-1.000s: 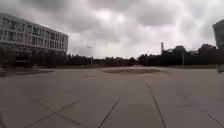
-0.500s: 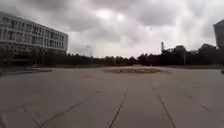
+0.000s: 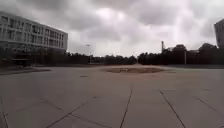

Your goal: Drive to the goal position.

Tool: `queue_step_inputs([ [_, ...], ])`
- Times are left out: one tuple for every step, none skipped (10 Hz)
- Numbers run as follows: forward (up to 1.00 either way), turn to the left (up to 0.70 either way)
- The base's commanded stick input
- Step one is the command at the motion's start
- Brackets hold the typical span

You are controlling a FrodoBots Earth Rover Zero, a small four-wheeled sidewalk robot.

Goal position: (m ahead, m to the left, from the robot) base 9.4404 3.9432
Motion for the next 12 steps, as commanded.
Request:
queue_step_inputs([
  [0.7, 0.0],
  [0.7, 0.0],
  [0.7, 0.0],
  [0.7, 0.0],
  [0.7, 0.0],
  [0.7, 0.0],
  [0.7, 0.0],
  [0.7, 0.0],
  [0.7, 0.0],
  [0.7, 0.0],
  [0.7, 0.0],
  [0.7, 0.0],
])
